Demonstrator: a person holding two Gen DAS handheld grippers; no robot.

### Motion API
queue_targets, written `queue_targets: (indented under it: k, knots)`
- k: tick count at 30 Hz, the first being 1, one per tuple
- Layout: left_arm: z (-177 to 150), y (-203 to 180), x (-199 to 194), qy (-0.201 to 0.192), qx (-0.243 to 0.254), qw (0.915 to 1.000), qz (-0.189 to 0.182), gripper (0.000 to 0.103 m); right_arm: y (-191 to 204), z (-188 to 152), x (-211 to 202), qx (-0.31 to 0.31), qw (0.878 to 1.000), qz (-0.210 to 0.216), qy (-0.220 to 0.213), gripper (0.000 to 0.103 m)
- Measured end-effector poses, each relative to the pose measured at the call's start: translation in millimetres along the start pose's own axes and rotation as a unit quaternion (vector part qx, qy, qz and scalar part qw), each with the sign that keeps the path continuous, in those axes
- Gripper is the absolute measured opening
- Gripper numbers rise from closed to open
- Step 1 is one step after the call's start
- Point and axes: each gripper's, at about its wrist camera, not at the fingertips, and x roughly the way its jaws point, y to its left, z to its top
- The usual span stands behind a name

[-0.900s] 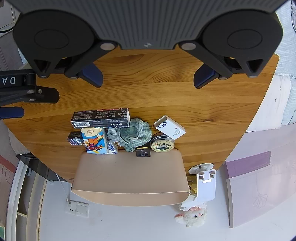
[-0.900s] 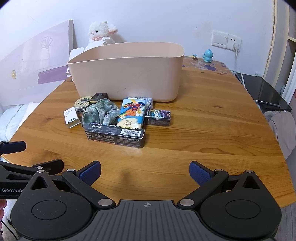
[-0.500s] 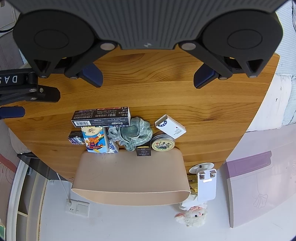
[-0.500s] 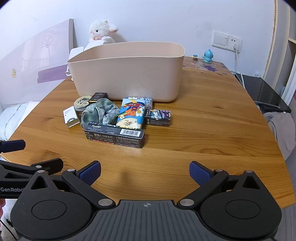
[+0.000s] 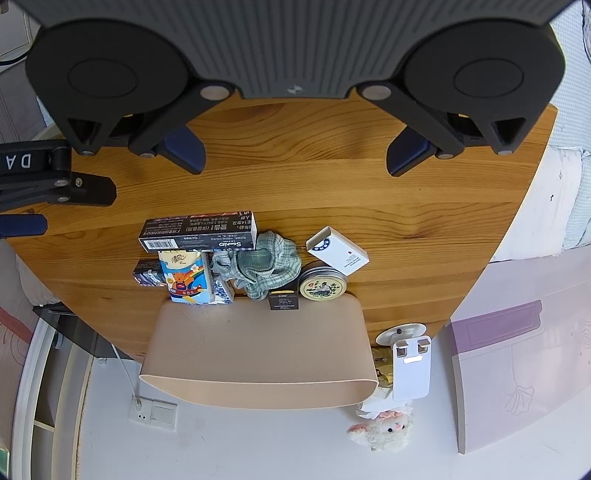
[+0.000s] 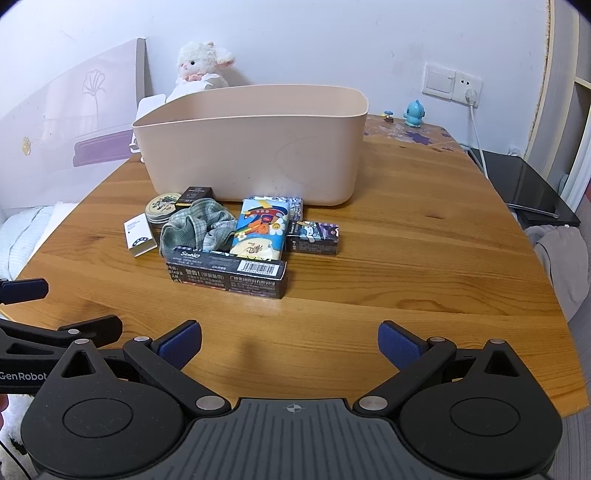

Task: Organize objects
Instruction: 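Move both tools toward the pile of items in front of the bin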

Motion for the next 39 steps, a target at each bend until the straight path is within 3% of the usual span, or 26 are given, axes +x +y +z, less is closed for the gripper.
queue_targets:
  k: [21, 39]
  knots:
    - [10.0, 6.6, 13.6, -0.002, 0.000, 1.0000, -0.003, 0.103, -6.8, 9.3, 9.8, 0.004, 1.000, 0.011, -0.014, 0.103]
    - [33.6, 36.9, 63.6, 0.006, -0.002, 1.0000, 0.006, 0.103, -6.4, 39.3, 50.5, 0.010, 0.999, 0.030, -0.020, 0.103]
